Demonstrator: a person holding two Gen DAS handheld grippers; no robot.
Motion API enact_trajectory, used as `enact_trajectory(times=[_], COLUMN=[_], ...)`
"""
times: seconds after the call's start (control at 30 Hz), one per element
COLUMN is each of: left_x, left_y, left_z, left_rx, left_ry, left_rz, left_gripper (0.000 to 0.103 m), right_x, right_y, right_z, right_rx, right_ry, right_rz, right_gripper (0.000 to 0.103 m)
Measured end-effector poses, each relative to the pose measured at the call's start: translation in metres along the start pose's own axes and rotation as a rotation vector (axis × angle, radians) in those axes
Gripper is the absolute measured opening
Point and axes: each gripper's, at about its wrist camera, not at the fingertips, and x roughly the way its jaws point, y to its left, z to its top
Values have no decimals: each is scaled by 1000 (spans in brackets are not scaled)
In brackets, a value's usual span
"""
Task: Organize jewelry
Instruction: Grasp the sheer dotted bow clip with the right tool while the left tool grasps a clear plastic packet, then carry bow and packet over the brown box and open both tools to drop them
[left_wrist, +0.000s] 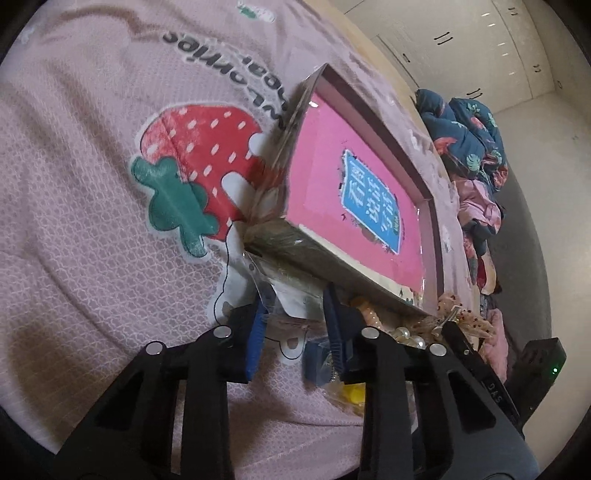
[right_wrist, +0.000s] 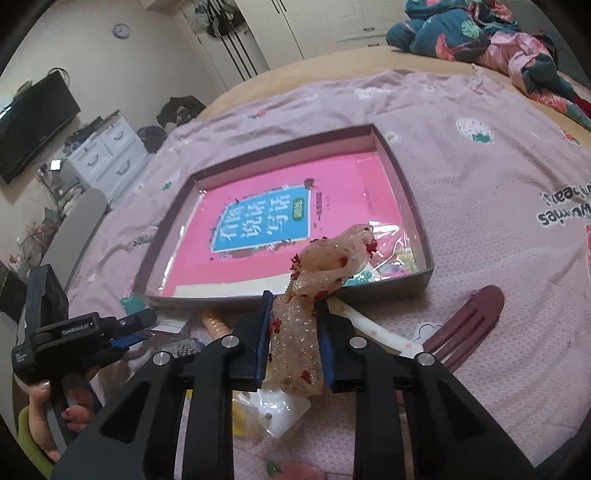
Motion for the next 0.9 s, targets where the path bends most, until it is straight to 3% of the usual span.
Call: enact_trajectory(times=[0.07,0.4,0.67,0.9], left_x=[-6,-54,-93,-116], left_y=[-1,-16,-38,-50], left_z=[0,-10,-21,-8], left_rx=[7,96,230,285], left_ry=[-17,-127,-246,-321], left_rz=[-10,-25,45,86], left_gripper=[12,11,11,11], right_x=[-8,-41,-51,-64], right_y=[1,22,49,66], right_z=[0,-10,-20,-11], right_rx=[-15,-107,-178,-228], right_ry=[-21,-81,-68,-101], right_rz=[5,14,92,137], right_gripper=[21,21,21,22])
